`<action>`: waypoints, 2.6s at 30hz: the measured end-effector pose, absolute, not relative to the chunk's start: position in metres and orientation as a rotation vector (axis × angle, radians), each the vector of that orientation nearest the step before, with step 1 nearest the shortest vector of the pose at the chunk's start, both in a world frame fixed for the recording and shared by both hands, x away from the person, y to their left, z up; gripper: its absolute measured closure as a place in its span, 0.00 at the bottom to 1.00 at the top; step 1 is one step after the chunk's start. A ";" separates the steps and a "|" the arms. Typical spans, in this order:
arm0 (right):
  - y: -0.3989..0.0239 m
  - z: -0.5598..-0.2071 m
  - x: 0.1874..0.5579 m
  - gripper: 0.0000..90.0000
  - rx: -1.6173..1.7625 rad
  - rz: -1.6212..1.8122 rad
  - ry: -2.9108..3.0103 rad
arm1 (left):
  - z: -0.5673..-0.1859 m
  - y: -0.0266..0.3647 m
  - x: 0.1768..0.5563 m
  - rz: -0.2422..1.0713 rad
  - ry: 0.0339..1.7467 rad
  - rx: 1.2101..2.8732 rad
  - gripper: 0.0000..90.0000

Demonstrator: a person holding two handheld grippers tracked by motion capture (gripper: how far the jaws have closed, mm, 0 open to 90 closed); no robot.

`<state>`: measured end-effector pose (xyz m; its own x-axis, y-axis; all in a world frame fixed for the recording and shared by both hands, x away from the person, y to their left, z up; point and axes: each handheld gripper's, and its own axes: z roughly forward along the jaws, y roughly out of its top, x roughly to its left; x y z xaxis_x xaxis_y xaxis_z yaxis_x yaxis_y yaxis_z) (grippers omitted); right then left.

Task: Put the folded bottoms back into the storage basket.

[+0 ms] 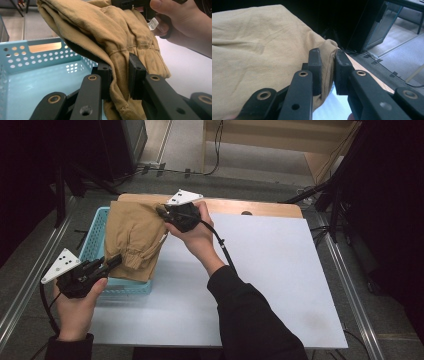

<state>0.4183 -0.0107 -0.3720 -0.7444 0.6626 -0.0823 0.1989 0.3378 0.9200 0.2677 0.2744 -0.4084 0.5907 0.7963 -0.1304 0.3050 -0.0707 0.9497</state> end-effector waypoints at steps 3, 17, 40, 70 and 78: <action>-0.005 -0.373 0.421 0.85 0.749 1.391 2.167 | -0.409 0.278 0.269 0.522 0.944 1.645 0.84; 0.016 -0.375 0.431 0.85 0.734 1.388 2.188 | -0.410 0.295 0.271 0.521 0.977 1.623 0.84; 0.039 -0.384 0.445 0.85 0.720 1.366 2.213 | -0.418 0.311 0.279 0.512 1.021 1.614 0.83; 0.042 -0.406 0.466 0.67 0.800 1.373 2.229 | -0.431 0.313 0.303 0.484 1.163 1.645 0.58; 0.025 -0.413 0.480 0.13 0.993 1.364 2.243 | -0.427 0.317 0.297 0.495 1.165 1.620 0.11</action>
<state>0.4797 0.0247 -0.4130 -0.7011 0.7094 0.0721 0.3902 0.2972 0.8715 0.2974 0.3168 -0.4274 0.4443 0.8677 -0.2232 0.4417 0.0046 0.8971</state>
